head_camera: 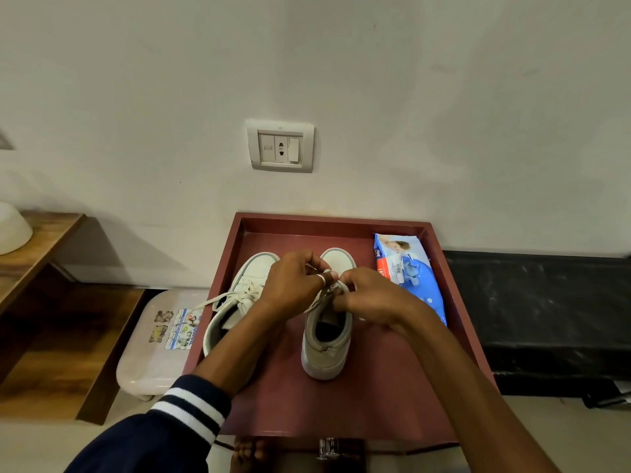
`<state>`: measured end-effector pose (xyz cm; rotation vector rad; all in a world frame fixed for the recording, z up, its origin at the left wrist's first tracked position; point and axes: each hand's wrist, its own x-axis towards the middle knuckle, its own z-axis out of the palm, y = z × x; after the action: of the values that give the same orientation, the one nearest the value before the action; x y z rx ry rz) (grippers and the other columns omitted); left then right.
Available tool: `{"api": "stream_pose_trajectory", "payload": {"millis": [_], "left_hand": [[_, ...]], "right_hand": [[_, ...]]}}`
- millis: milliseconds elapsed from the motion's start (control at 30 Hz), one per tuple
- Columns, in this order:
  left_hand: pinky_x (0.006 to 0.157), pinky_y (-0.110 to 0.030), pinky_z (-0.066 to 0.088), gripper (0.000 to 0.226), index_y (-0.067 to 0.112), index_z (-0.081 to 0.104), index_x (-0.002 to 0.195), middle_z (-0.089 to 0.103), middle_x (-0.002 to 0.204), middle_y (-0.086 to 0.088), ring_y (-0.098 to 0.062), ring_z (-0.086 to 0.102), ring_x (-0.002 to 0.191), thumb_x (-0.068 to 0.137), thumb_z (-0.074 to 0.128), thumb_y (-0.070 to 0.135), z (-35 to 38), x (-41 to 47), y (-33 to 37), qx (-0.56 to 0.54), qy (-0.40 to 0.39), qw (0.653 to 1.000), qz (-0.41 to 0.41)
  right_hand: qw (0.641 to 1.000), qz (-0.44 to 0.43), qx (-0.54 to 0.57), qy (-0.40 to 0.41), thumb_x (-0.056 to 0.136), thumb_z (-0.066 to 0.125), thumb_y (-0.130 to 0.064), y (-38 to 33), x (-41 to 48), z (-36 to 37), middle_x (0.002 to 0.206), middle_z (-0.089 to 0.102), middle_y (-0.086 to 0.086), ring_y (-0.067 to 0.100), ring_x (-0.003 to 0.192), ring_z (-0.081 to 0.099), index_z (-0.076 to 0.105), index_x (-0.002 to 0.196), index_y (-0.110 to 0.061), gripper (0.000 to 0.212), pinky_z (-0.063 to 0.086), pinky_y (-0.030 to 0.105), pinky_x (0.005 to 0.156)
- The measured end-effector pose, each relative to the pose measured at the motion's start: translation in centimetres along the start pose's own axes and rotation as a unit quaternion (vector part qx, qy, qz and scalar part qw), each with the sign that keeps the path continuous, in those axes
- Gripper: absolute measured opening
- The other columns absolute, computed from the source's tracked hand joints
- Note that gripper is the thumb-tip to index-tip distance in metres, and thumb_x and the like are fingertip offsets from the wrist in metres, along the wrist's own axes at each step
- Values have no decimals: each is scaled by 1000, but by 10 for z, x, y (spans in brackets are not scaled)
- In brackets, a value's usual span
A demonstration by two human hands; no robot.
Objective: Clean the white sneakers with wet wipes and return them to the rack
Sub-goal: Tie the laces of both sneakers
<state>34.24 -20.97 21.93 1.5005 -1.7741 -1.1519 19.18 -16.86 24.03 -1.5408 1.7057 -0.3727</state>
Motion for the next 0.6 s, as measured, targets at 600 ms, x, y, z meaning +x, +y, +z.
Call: {"api": "stream_pose_trajectory", "payload": {"millis": [600], "left_hand": [[66,-25,49,24,8,76,73,73,79,-16,-18,60,70,91,73,23,-5,-1,-2,-164,-22,976,-140]], "right_hand": [[934,-35,-224,275,87,59,-36,11,2,-3,85,68,-11,14,99,57,68,81,-28,14,34,44,89]]}}
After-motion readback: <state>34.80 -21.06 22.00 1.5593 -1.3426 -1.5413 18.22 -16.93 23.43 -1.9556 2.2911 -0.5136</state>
